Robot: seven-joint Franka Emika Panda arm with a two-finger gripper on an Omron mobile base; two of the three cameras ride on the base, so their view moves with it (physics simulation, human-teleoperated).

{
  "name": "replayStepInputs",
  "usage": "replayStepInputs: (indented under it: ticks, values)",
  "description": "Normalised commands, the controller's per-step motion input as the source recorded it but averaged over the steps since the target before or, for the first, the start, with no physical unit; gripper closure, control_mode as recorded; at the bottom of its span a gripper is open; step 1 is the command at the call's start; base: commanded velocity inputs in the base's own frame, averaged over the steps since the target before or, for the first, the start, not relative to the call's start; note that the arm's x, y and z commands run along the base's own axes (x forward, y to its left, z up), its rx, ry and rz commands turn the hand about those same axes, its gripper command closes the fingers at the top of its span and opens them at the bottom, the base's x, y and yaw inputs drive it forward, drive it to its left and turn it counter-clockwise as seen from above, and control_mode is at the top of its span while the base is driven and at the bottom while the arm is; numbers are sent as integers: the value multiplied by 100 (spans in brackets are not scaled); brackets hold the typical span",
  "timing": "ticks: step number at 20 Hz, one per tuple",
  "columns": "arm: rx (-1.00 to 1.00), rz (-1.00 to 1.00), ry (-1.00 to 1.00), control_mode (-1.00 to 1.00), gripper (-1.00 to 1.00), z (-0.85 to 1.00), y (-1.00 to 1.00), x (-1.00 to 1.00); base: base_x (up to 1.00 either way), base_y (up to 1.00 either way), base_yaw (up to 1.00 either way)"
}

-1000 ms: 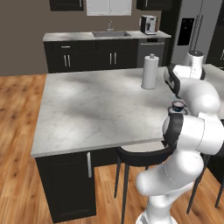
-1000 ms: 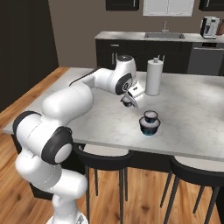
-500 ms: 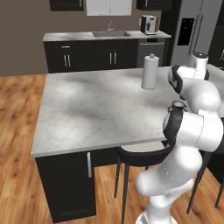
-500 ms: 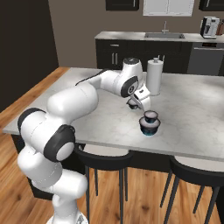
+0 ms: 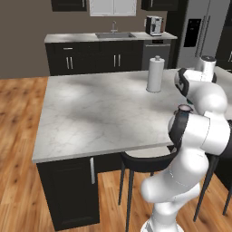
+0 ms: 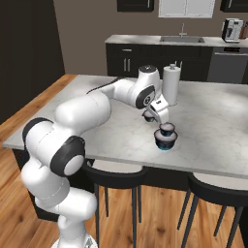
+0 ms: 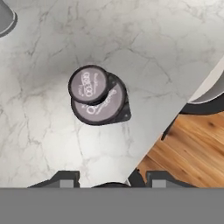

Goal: Stack the yogurt containers by placing the smaller containers on top of the larger containers.

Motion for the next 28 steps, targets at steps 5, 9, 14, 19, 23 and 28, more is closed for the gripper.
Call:
replayStepInputs:
  ticks: [5,9,14,19,23,28]
  values:
    - [0,0,0,-100,100,-4,-4,9,0,0,0]
    - [0,0,3,-100,100,-4,-16,7,0,0,0]
    - [0,0,3,-100,100,-4,-16,14,0,0,0]
    - [0,0,3,-100,100,-10,-4,32,0,0,0]
    - [0,0,5,-100,100,-9,-6,34,0,0,0]
    - [0,0,7,-100,100,-9,-16,27,0,0,0]
